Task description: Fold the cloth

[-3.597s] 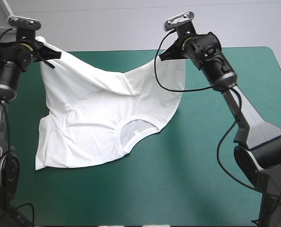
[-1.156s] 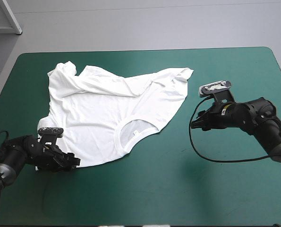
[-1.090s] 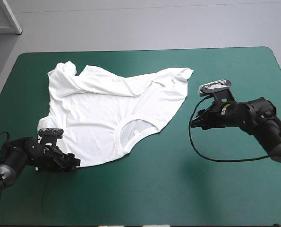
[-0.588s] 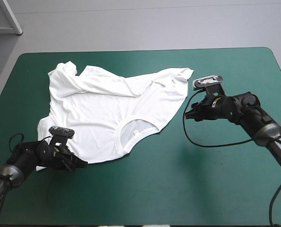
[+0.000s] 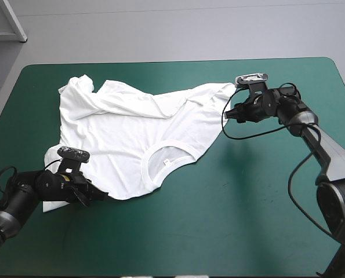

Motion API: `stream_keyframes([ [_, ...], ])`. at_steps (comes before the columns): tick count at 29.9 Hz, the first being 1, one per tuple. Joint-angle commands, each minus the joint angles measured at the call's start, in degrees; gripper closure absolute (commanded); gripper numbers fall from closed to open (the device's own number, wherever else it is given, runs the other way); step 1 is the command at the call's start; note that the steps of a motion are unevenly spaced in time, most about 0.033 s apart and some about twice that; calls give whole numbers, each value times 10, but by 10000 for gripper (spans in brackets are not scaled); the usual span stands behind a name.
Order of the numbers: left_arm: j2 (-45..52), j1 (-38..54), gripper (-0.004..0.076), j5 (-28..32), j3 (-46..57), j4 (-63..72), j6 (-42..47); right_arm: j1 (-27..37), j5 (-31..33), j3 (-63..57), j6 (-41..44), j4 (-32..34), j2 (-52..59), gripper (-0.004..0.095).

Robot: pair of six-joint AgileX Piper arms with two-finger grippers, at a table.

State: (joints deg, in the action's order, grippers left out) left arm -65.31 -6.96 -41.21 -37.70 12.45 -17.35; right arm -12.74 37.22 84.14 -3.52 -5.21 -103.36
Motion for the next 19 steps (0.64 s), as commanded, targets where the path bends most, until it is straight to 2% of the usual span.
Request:
stream_keyframes([
  [1,16,-2,705,-1,-17,-2,15,4,-11,69,-12,-19,-20,399],
  [5,16,-2,705,-9,-17,-2,17,4,6,122,-16,-43,-73,400],
  [11,16,-2,705,-9,-17,-2,17,3,39,169,-68,-129,-141,400],
  [16,16,-2,705,-6,-17,-2,17,-8,46,168,-73,-133,-165,400],
  [18,16,-2,705,0,-17,-2,17,-16,51,168,-73,-135,-172,446],
  [19,16,-2,705,4,-17,-2,17,-19,51,168,-73,-135,-175,506],
])
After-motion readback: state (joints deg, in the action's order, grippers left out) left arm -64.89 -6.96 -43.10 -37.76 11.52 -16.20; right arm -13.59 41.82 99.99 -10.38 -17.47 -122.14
